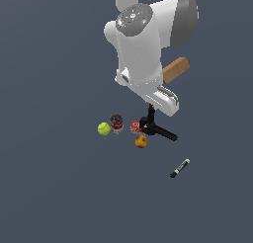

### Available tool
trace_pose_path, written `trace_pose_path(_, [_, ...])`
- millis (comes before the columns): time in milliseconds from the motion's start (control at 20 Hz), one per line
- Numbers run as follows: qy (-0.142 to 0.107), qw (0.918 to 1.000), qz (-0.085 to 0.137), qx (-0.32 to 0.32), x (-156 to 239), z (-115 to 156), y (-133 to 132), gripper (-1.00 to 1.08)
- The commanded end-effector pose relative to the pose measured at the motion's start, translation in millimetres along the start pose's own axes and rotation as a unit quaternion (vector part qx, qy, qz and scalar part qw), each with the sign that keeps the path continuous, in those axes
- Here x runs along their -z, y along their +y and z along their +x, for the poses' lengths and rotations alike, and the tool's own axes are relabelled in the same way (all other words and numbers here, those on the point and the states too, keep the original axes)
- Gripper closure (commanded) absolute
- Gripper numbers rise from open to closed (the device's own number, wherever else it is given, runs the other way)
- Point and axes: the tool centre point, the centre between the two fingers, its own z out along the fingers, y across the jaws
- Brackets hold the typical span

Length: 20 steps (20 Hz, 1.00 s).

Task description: Pick up a designated object from a clutter of objects.

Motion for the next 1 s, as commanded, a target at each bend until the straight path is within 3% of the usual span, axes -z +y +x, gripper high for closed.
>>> trace_pose_path(0, [0.001,1.0,0.001,0.0,22.8,-12.0,10.5,1.08])
trace_pose_path(500, [0.001,1.0,0.001,0.001,91.8,-48.2,43.1,1.08])
trace_pose_path(950, [0.001,1.0,0.001,0.001,118.9,-61.3,54.4,1.08])
